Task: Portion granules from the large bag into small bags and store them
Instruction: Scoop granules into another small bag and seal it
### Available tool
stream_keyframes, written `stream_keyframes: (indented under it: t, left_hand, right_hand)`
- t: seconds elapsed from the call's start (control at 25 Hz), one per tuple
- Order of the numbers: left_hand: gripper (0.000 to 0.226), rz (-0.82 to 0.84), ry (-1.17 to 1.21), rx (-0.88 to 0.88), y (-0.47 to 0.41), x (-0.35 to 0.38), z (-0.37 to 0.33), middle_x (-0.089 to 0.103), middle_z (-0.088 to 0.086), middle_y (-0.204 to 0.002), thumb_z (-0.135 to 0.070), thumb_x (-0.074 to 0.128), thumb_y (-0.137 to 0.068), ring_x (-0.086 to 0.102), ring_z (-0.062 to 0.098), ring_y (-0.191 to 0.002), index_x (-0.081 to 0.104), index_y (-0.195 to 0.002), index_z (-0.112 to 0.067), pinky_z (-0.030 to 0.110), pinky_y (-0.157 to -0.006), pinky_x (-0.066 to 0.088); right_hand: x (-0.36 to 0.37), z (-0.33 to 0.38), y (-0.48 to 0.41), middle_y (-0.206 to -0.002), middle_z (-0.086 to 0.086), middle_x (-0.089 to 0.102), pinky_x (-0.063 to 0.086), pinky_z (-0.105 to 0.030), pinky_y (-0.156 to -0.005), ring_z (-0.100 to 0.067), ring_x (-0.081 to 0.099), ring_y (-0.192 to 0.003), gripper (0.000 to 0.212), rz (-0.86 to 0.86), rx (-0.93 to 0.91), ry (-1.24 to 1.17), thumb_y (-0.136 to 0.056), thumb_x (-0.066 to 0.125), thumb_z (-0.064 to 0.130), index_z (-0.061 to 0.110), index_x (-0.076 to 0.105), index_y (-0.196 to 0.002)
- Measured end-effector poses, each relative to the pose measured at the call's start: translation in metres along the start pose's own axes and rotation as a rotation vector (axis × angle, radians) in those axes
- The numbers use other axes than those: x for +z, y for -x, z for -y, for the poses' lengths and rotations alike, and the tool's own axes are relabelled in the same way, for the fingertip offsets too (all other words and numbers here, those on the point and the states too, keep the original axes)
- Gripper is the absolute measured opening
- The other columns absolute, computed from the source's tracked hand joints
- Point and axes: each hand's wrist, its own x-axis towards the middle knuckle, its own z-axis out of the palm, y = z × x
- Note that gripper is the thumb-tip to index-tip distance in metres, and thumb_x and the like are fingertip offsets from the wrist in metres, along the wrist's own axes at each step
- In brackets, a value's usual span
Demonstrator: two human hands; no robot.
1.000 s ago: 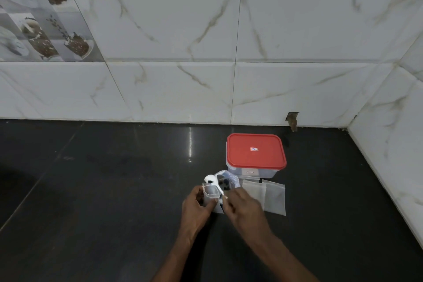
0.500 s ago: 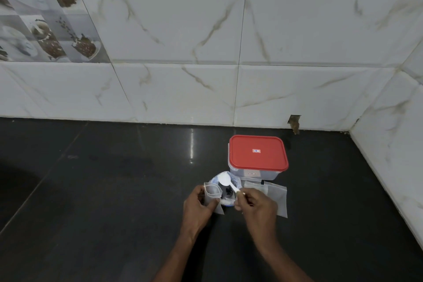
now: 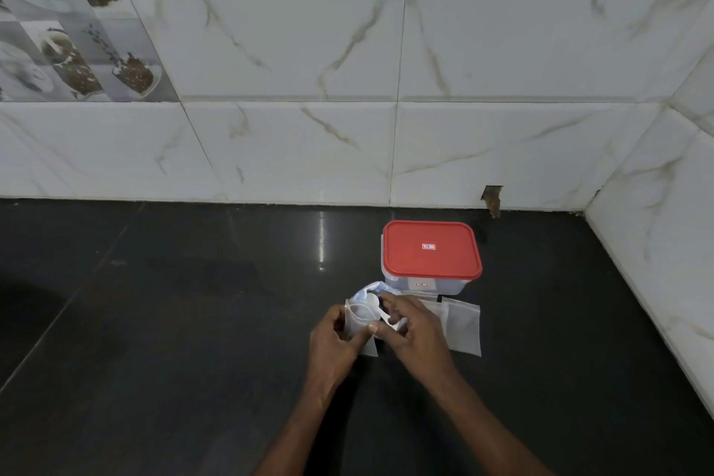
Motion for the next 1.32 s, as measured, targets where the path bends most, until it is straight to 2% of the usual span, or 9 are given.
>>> stream_keyframes:
  t: [0.2,0.36,0.48,0.6,0.72,0.84,0.92,1.2,1.32]
  left_hand:
    - [0.046,0.108,0.016,-0.003,-0.002,-0.001,0.006,0.076,-0.007,-0.099,-0.026,0.09,-0.064,0.072,0.009,-0.092,0.069,-0.105,-0.027,0.024,-0.079,0.059]
    - [0.014,0.176,0.073,0.023,0.002,-0.007,0.012,0.072,0.011,-0.079,-0.016,0.083,-0.074,0.068,0.025,-0.076,0.071,-0.08,-0.019,0.042,-0.076,0.058]
    - [0.011,0.197,0.161,0.011,0.007,-0.007,0.006,0.072,0.02,-0.079,-0.013,0.075,-0.088,0.066,0.024,-0.073,0.072,-0.078,-0.009,0.041,-0.075,0.055]
    - [0.017,0.184,0.189,-0.024,0.01,-0.002,-0.004,0.065,0.008,-0.067,-0.008,0.07,-0.092,0.057,0.015,-0.063,0.068,-0.075,-0.008,0.033,-0.064,0.048]
    - [0.02,0.198,0.187,-0.057,0.01,0.001,-0.008,0.06,0.003,-0.063,-0.008,0.07,-0.091,0.052,0.015,-0.06,0.065,-0.072,-0.01,0.031,-0.061,0.045]
    - [0.02,0.204,0.206,-0.074,0.009,0.003,-0.012,0.061,0.009,-0.067,-0.009,0.071,-0.089,0.054,0.02,-0.063,0.061,-0.074,0.001,0.037,-0.066,0.047]
    - [0.014,0.155,0.307,-0.109,0.008,0.006,-0.019,0.066,0.016,-0.072,-0.006,0.071,-0.089,0.059,0.023,-0.067,0.064,-0.083,0.005,0.039,-0.068,0.049]
    - [0.009,0.164,0.453,-0.207,0.01,0.015,-0.032,0.073,0.025,-0.084,0.003,0.065,-0.089,0.069,0.035,-0.075,0.071,-0.082,0.003,0.042,-0.072,0.058]
    - [0.01,0.163,0.486,-0.23,0.011,0.019,-0.034,0.072,0.029,-0.087,0.001,0.065,-0.09,0.069,0.036,-0.075,0.072,-0.083,0.0,0.044,-0.072,0.057]
  right_hand:
    - [-0.005,-0.009,-0.009,-0.095,0.01,0.074,0.055,-0.027,-0.083,-0.001,0.067,-0.089,0.027,-0.055,0.057,-0.136,-0.085,0.066,0.002,0.02,0.074,-0.103]
    - [-0.017,-0.01,-0.012,-0.082,0.008,0.071,0.056,-0.034,-0.079,-0.006,0.066,-0.082,0.028,-0.058,0.068,-0.155,-0.089,0.064,0.007,0.028,0.069,-0.107]
    - [-0.021,-0.01,-0.013,-0.09,0.001,0.07,0.057,-0.032,-0.081,-0.013,0.068,-0.086,0.044,-0.006,0.136,-0.3,-0.086,0.071,0.016,0.03,0.059,-0.126]
    - [-0.018,-0.016,-0.007,-0.095,0.0,0.073,0.058,-0.028,-0.08,-0.013,0.07,-0.089,0.059,0.053,0.243,-0.373,-0.08,0.076,0.005,0.022,0.055,-0.132]
    - [-0.018,-0.016,-0.002,-0.088,-0.003,0.076,0.061,-0.037,-0.076,-0.016,0.073,-0.083,0.039,-0.096,0.291,-0.426,-0.084,0.071,0.004,0.015,0.064,-0.12]
    - [-0.017,-0.012,-0.001,-0.082,0.001,0.077,0.055,-0.026,-0.069,-0.009,0.072,-0.077,0.011,-0.055,0.258,-0.432,-0.085,0.071,0.005,0.014,0.074,-0.091]
    - [-0.015,-0.011,0.0,-0.077,0.0,0.076,0.053,-0.025,-0.066,-0.009,0.071,-0.071,0.013,-0.061,0.276,-0.447,-0.085,0.071,0.004,0.015,0.074,-0.078]
    - [-0.014,-0.017,0.001,-0.085,-0.029,0.07,0.055,-0.046,-0.074,-0.031,0.067,-0.075,0.014,-0.095,0.37,-0.611,-0.081,0.07,0.008,-0.006,0.07,-0.082]
    - [-0.014,-0.013,0.001,-0.086,-0.027,0.071,0.057,-0.051,-0.076,-0.035,0.07,-0.08,0.012,-0.089,0.393,-0.64,-0.081,0.07,0.006,-0.005,0.071,-0.084]
